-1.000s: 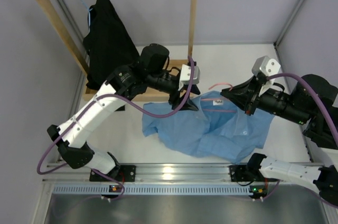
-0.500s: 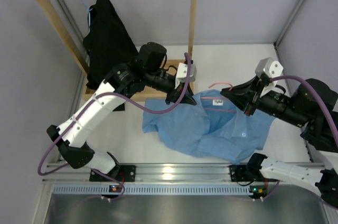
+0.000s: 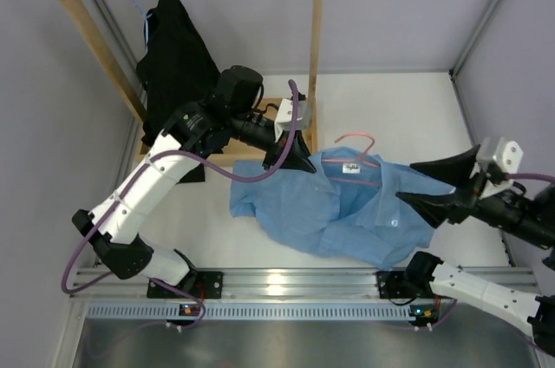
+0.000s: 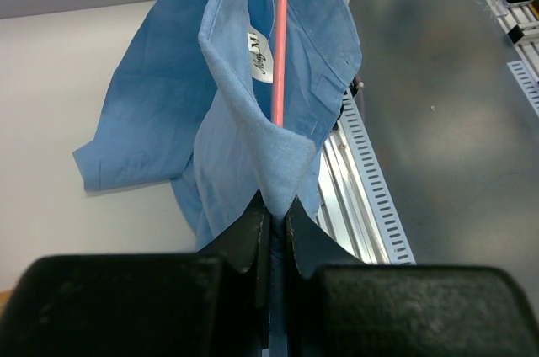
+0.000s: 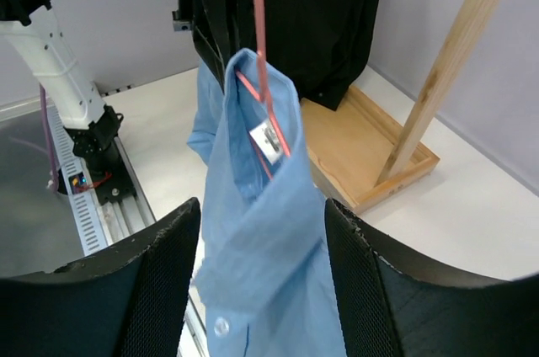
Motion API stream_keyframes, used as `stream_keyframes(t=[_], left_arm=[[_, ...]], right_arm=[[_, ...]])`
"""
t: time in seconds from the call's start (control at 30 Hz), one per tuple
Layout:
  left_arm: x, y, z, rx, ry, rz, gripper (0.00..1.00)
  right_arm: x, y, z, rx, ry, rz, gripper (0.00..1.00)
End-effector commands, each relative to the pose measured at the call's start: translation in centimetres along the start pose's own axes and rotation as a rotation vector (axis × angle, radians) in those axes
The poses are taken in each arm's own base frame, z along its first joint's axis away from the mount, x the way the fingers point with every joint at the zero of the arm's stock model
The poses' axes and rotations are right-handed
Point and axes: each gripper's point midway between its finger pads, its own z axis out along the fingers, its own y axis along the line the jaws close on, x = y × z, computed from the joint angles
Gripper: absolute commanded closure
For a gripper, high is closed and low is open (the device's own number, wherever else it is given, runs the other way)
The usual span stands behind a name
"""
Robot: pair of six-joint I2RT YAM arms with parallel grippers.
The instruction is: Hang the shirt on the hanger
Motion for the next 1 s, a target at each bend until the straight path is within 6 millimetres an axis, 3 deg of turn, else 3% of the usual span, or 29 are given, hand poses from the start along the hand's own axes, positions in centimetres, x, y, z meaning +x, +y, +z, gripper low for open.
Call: stream_keyframes(t=[0.0,0.1,0.2,0.33,0.47,0.7,0.73,0.9,0.97], left_arm=[[-3.1,-3.3,-1.5,0.083,-0.097,0.114,1.0],[-3.7,-3.9,-1.9,0.093,-0.111,0.127,1.0],[-4.4,-4.7,-2.3,0.108,-0.127,0.136,1.0],[-5.3,-5.4,-2.7,0.127,-0.145,0.136,1.0],[-5.8,-6.1,-2.8,0.168,-0.161,0.126,1.0],[-6.2,-7.6,-3.2,0.229,-0.186,0.137,1.0],[-6.2,-7.6,-3.2,0.233,-0.188,0.137,1.0],[-6.1,-7.3,-3.1,0.226,-0.182,0.128,1.0],[-6.1,-7.0,-3.0,0.205,-0.177,0.129,1.0]], right_arm=[[1.5,-0.4,-4.0,0.034,0.07,-0.047,0.42],[3.0,-0.9,-5.5,0.061,0.139,-0.065,0.44],[4.0,-0.7,-5.6,0.041,0.172,-0.093,0.46],[4.1,0.0,-4.0,-0.02,0.204,-0.107,0.45],[3.7,2.8,-2.6,-0.21,0.222,-0.127,0.49],[3.8,3.3,-0.7,-0.255,0.257,-0.133,0.55],[3.8,3.4,-0.5,-0.263,0.258,-0.133,0.58],[2.7,3.0,0.0,-0.239,0.205,-0.142,1.0],[2.3,2.6,-0.1,-0.208,0.186,-0.143,1.0]])
